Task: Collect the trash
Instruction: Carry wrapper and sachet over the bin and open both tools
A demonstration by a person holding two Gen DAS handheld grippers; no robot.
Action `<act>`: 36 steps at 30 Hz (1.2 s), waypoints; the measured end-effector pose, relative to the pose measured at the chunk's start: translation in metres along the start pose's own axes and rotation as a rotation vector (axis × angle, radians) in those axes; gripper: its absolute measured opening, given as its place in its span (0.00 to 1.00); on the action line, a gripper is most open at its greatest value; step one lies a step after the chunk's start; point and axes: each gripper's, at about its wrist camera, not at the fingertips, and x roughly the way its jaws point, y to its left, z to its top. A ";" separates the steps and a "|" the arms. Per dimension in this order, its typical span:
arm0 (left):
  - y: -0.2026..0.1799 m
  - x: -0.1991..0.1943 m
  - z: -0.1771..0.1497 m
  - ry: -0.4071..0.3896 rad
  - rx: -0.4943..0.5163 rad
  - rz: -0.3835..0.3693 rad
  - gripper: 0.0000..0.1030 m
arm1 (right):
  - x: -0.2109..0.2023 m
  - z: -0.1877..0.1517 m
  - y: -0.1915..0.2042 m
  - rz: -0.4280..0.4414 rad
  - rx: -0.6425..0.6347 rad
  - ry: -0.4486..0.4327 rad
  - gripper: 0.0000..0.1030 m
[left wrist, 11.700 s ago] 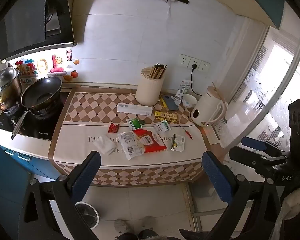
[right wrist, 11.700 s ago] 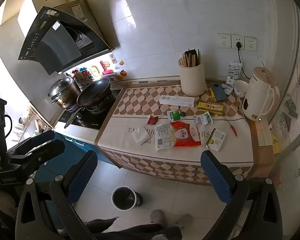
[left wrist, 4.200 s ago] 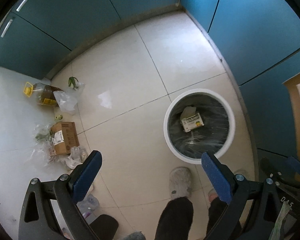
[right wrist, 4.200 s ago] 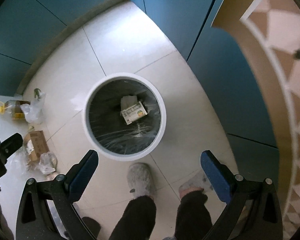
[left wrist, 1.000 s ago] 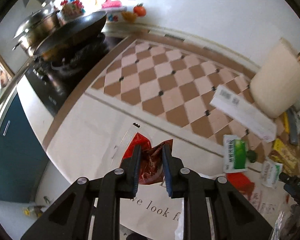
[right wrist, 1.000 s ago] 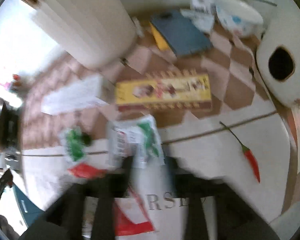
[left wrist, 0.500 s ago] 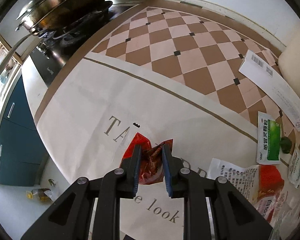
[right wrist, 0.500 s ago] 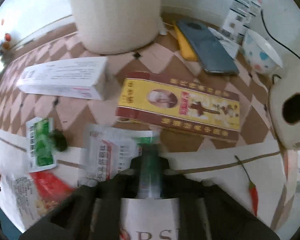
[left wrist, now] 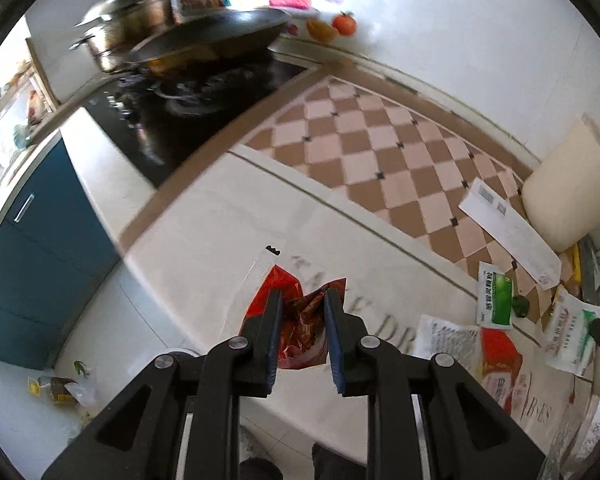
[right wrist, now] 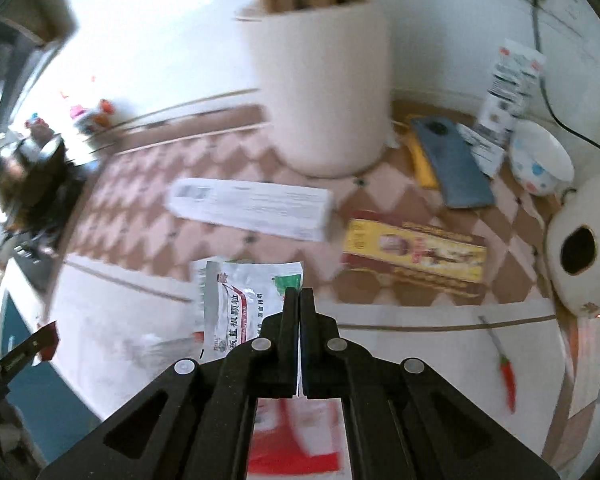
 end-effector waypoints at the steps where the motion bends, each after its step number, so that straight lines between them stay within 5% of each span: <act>1: 0.014 -0.007 -0.003 -0.006 -0.012 0.002 0.17 | -0.003 -0.002 0.014 0.021 -0.015 0.002 0.00; 11: 0.178 -0.041 -0.053 0.009 -0.160 0.065 0.17 | -0.021 -0.072 0.191 0.227 -0.227 0.076 0.00; 18: 0.295 0.000 -0.106 0.125 -0.270 0.079 0.17 | -0.003 -0.166 0.313 0.293 -0.363 0.182 0.00; 26: 0.392 0.155 -0.191 0.347 -0.443 0.010 0.17 | 0.112 -0.310 0.414 0.255 -0.519 0.380 0.00; 36: 0.450 0.386 -0.319 0.545 -0.613 -0.104 0.18 | 0.353 -0.472 0.434 0.146 -0.592 0.594 0.00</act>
